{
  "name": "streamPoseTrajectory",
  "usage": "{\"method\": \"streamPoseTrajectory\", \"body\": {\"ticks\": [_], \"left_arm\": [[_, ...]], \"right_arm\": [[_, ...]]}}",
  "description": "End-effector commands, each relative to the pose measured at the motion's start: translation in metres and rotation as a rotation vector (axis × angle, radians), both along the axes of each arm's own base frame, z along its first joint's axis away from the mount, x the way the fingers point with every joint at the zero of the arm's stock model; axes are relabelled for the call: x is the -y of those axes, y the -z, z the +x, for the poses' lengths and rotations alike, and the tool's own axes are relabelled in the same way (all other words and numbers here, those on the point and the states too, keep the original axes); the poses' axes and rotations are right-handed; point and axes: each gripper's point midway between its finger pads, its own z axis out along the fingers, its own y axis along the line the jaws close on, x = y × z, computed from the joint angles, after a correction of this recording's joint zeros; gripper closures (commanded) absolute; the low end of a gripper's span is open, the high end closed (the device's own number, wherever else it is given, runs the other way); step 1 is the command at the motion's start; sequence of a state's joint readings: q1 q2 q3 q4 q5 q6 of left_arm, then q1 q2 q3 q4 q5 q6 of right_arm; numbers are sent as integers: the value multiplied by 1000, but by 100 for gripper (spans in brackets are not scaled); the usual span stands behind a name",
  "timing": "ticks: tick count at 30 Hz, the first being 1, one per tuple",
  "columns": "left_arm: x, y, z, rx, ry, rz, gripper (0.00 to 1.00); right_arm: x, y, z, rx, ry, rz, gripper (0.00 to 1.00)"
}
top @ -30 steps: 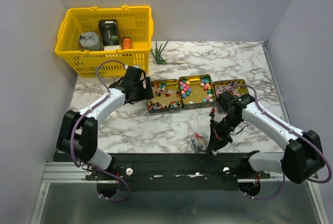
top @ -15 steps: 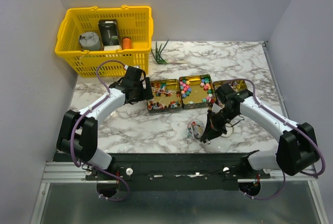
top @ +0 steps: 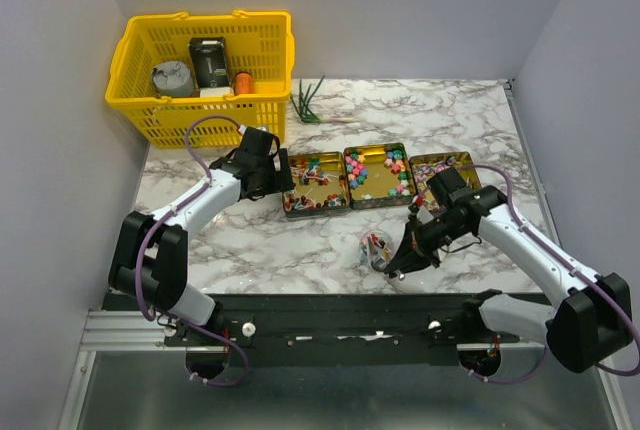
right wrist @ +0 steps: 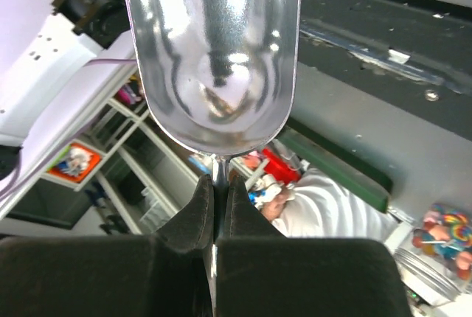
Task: Pack the candies
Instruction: Place the spatula at the center of the board.
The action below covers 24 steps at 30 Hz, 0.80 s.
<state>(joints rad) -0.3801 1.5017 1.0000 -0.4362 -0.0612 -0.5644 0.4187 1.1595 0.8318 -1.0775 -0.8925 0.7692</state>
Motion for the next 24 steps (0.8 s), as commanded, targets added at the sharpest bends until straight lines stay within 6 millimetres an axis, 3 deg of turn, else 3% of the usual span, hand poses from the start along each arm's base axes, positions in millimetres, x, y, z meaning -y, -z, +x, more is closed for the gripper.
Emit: {"method": "streamPoseTrajectory", "body": {"ticks": [1,8,15,19,21,24], "left_arm": [[-5,-13,6,45,-14,19,1],[-8,-18,6,62,-22,23,1],[-8,-23,6,79,-25,20,1],[-10,-28,6,97,-32,21,1],[-11,-32,7,113,-35,20,1],[-12,-36,7,128,-39,16,1]], "right_arm": [[-6,-12,-4,-89,59,93,99],[-12,-25,3,-134,148,201,99],[-4,-31,20,68,111,99,99],[18,-21,48,275,91,-122,99],[30,-31,69,403,104,-200,99],[70,-35,110,555,176,-446,99]]}}
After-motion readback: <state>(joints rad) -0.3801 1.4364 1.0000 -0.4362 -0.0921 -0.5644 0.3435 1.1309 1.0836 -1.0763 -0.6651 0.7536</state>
